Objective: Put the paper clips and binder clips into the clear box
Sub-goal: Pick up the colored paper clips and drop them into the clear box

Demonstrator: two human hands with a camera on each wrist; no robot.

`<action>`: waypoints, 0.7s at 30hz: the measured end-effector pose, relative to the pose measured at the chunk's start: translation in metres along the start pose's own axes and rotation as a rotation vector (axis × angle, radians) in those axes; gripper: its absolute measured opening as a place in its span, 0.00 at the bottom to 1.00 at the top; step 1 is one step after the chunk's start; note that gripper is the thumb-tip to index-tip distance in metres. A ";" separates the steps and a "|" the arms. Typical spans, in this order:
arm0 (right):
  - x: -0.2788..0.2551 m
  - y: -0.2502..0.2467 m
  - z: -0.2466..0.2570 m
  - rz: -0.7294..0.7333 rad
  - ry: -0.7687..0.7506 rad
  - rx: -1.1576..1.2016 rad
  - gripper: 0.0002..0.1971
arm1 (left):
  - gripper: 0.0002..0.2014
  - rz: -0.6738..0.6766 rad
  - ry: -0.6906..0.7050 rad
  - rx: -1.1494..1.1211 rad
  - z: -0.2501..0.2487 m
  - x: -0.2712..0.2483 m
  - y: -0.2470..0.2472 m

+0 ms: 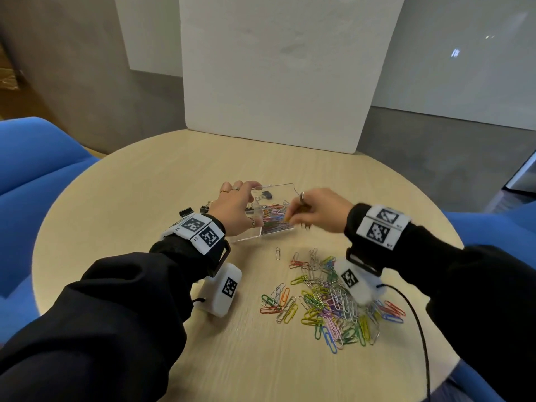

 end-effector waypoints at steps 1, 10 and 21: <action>0.007 -0.014 0.007 -0.064 -0.025 0.001 0.09 | 0.35 -0.003 -0.001 0.002 0.000 0.000 0.000; 0.047 -0.022 0.019 -0.206 -0.107 -0.020 0.07 | 0.35 -0.013 0.008 0.001 0.000 0.000 -0.001; 0.040 -0.009 0.006 -0.091 -0.033 -0.136 0.21 | 0.34 -0.021 0.016 -0.003 -0.001 0.000 -0.001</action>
Point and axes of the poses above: each hand's wrist, its own x-axis towards the middle knuckle, its own y-axis out of the palm, z = x × y, the point moved 10 cm from there along x, towards the middle knuckle, and after that the axes turned 9 degrees about x, right-handed, at the moved point
